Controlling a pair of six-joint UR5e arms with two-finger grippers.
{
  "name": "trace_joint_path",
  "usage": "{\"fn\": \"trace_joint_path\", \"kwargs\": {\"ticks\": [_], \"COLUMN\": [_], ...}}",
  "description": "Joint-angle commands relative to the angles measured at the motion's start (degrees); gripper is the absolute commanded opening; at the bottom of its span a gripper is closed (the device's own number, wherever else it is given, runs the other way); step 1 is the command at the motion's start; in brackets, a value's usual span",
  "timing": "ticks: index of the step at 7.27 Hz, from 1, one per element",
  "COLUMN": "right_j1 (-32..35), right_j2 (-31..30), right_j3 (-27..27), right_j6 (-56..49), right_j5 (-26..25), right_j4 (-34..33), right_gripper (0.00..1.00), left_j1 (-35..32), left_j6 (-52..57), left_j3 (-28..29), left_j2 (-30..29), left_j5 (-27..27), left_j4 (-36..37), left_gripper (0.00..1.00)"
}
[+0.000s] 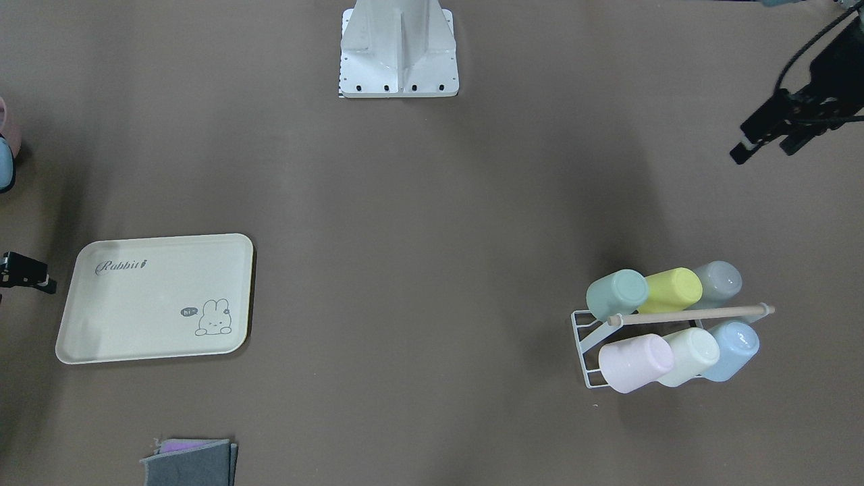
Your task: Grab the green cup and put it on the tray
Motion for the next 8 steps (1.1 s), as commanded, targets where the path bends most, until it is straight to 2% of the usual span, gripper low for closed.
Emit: {"fn": "trace_joint_path", "kwargs": {"ticks": [1, 2, 3, 4, 6, 8], "right_j1": [-0.58, -0.84, -1.19, -1.29, -1.37, -1.81], "right_j2": [2.26, 2.26, 2.26, 2.26, 2.26, 2.26], "right_j3": [-3.1, -5.2, -6.26, -8.19, -9.7, -9.97], "right_j6": [1.54, 2.68, 4.08, 4.44, 7.33, 7.52], "right_j5": [-0.01, -0.01, -0.01, -0.01, 0.08, 0.08], "right_j4": [2.45, 5.86, 7.81, 10.88, 14.41, 14.95], "right_gripper": [0.97, 0.97, 0.97, 0.97, 0.94, 0.79], "left_j1": [13.09, 19.17, 19.58, 23.06, 25.37, 29.14], "left_j6": [3.38, 3.66, 5.32, 19.6, 46.77, 60.39], "left_j3": [-0.13, -0.31, -0.83, -1.27, -1.63, -1.1], "left_j2": [-5.31, -6.1, -6.37, -6.64, -6.64, -6.64], "left_j5": [16.95, 24.7, 24.52, 26.61, 34.94, 40.57], "left_j4": [-0.38, -0.21, -0.47, -0.38, 0.06, 0.06], "left_gripper": [0.99, 0.99, 0.99, 0.99, 0.99, 0.97]}}
